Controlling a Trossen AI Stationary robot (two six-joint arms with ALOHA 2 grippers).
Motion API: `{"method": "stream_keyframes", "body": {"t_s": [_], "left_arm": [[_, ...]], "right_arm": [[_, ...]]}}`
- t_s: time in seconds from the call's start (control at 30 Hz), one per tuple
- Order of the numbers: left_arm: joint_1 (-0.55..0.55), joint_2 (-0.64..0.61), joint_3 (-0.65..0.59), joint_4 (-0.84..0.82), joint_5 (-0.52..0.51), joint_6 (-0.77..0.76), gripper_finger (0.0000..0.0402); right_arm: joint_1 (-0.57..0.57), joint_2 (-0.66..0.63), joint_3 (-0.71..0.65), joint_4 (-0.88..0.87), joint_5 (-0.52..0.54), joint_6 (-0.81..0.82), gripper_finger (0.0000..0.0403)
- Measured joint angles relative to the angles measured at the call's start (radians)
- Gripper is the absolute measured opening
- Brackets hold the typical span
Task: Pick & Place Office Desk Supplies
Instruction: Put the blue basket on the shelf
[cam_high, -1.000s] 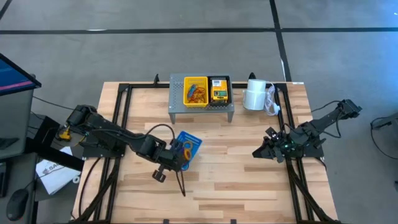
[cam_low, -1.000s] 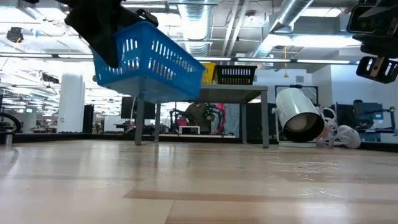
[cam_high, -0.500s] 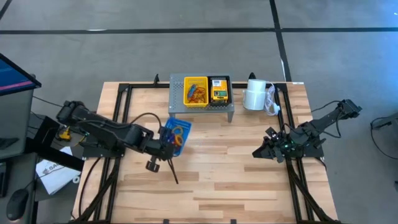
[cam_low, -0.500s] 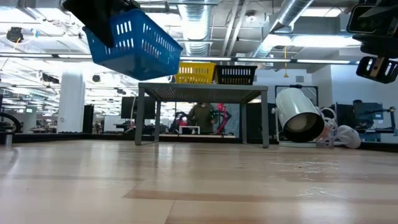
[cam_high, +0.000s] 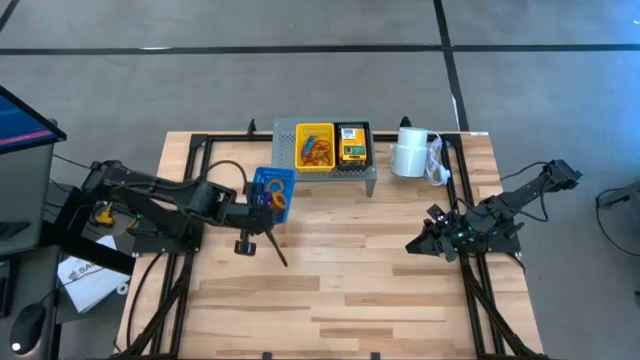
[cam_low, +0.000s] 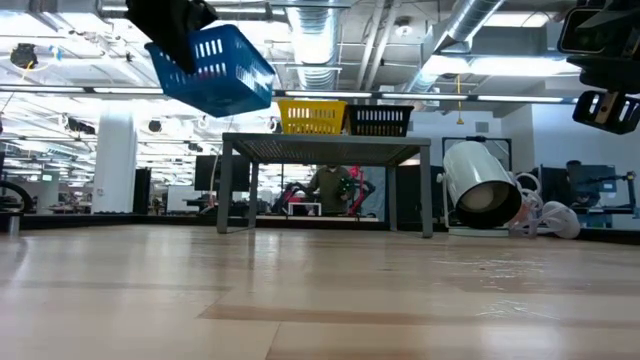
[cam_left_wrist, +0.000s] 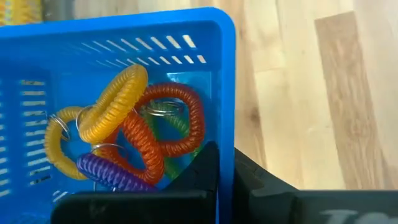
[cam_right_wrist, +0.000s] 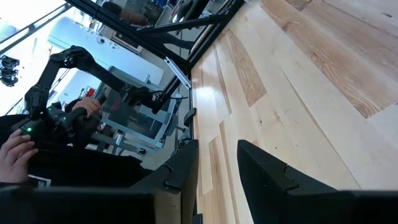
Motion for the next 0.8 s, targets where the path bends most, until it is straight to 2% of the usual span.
{"method": "stream_keyframes", "body": {"t_s": [0.3, 0.8], "left_arm": [[0.111, -0.019, 0.000, -0.040, 0.000, 0.027, 0.0000], [0.296, -0.020, 0.000, 0.020, 0.000, 0.118, 0.0000]], "right_arm": [[0.000, 0.000, 0.000, 0.000, 0.000, 0.000, 0.0108], [0.000, 0.000, 0.000, -0.001, 0.000, 0.000, 0.0108]]}}
